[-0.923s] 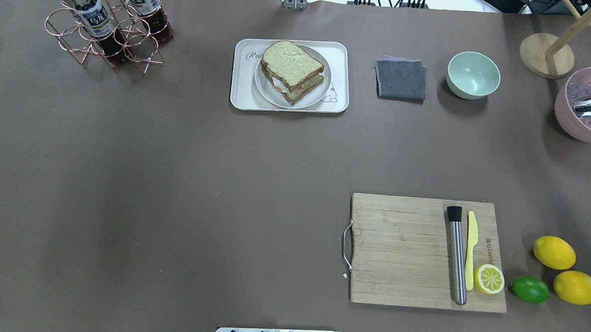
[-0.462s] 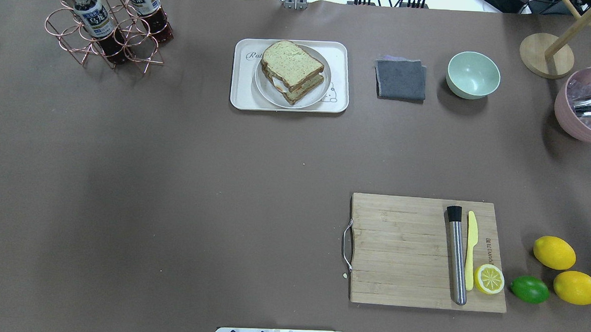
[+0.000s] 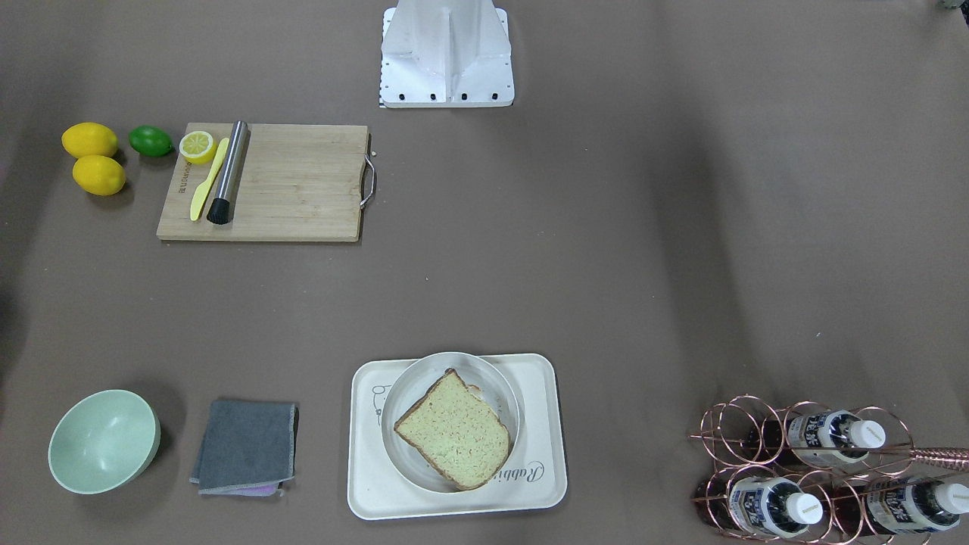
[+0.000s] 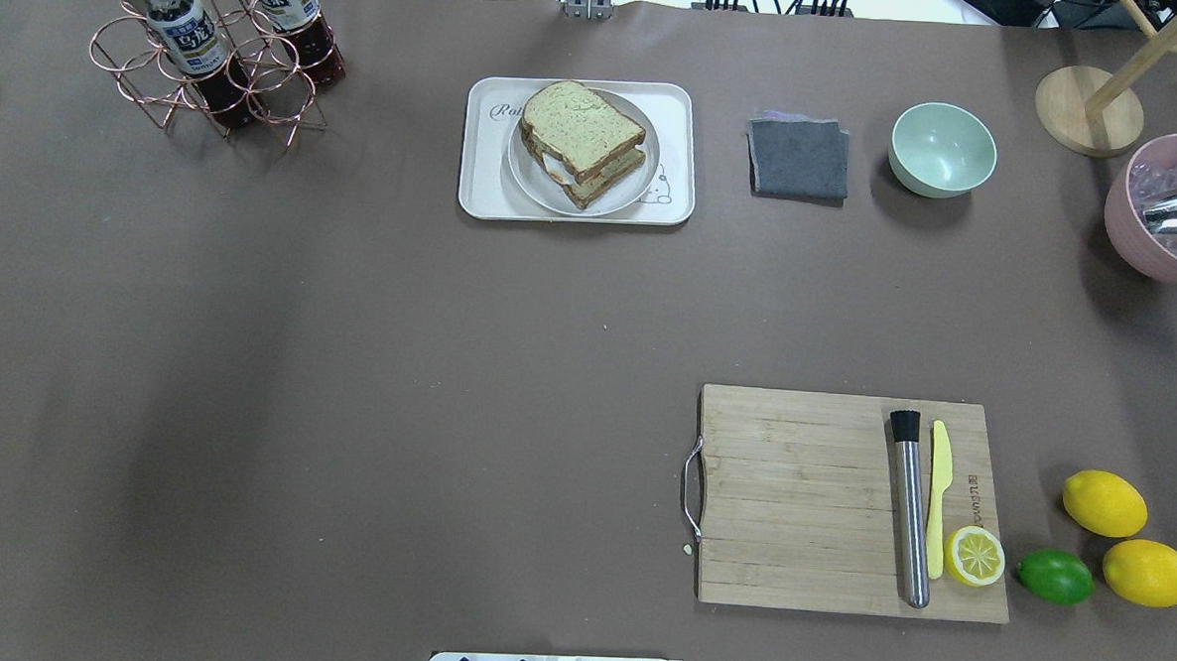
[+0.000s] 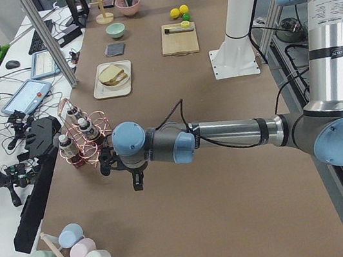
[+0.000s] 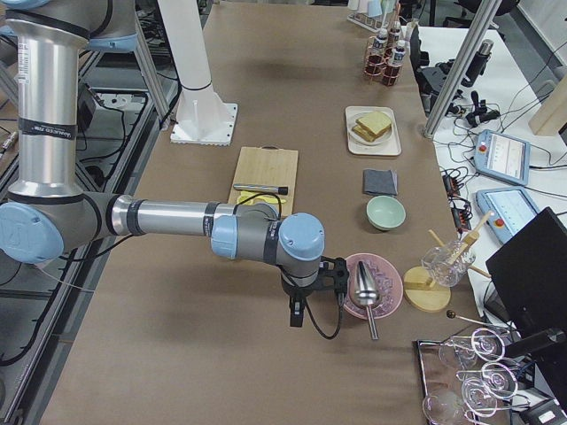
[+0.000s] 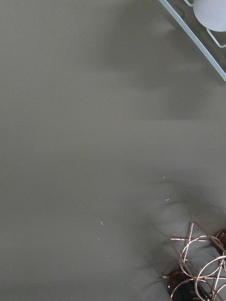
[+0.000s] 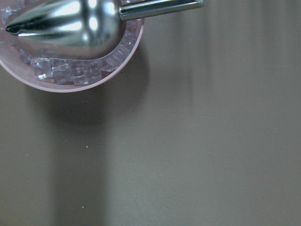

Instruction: Make sandwich and place on tray

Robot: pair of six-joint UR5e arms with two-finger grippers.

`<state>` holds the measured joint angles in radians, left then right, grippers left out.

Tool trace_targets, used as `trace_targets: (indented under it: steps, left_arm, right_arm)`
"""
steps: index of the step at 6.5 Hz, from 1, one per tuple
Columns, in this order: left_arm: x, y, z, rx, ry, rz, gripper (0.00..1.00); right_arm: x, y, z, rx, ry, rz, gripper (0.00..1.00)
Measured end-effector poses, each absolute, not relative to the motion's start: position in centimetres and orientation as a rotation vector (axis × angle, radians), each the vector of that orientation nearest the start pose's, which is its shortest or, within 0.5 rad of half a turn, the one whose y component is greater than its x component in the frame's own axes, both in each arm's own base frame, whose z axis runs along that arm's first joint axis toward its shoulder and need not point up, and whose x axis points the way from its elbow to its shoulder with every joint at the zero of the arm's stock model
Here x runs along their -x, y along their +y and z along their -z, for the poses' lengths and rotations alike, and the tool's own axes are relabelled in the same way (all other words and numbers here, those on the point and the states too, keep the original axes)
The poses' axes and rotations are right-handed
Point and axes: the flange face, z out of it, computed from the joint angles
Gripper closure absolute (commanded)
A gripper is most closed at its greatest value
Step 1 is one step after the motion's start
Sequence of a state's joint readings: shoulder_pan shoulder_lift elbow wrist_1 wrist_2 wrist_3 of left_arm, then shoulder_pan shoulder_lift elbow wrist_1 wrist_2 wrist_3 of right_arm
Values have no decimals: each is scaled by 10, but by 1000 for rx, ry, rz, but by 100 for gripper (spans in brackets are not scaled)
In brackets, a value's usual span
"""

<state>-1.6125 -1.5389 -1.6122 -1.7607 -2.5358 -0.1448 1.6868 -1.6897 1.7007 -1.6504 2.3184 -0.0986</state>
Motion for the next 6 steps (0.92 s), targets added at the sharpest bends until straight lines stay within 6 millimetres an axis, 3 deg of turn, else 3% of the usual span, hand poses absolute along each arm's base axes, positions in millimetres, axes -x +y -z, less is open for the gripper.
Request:
trace_targets:
  steps: [3, 6]
  left_arm:
    - [89, -457, -647, -122, 917, 130, 2]
    - [98, -460, -649, -129, 795, 162, 2]
  right_arm:
    - [-123, -419, -660, -26, -769, -60, 0]
    - [-124, -420, -658, -30, -759, -60, 0]
